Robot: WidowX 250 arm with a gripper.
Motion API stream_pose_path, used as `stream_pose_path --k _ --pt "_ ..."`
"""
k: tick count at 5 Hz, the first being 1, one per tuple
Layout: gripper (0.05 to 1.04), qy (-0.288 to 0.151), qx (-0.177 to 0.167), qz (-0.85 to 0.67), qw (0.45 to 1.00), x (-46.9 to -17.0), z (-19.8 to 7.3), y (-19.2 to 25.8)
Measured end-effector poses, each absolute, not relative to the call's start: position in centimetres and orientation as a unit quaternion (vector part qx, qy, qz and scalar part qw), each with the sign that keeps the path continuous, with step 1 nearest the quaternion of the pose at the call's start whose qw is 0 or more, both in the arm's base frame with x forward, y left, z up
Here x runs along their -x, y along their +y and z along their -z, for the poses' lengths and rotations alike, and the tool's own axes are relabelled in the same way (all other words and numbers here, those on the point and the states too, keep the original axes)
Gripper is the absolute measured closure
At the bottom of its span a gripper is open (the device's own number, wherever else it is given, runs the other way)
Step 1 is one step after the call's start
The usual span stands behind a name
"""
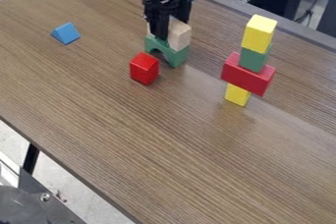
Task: Remove the block rectangular and put it in the middle table
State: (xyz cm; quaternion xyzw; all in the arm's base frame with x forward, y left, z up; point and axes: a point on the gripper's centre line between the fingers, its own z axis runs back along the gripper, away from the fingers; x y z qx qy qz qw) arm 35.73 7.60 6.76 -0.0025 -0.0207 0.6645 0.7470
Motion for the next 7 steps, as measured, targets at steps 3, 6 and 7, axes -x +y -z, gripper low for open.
stream_pose_path --k 3,6,7 --pt "0.504 -0.056 0.100 -0.664 0.739 -37.1 -14.2 5.5" --pt "0.504 -0.066 0.133 -0.641 0.753 -36.9 -16.9 2.0" --pt "0.504 -0.057 0.135 -0.652 0.744 -36.8 -17.5 0.7"
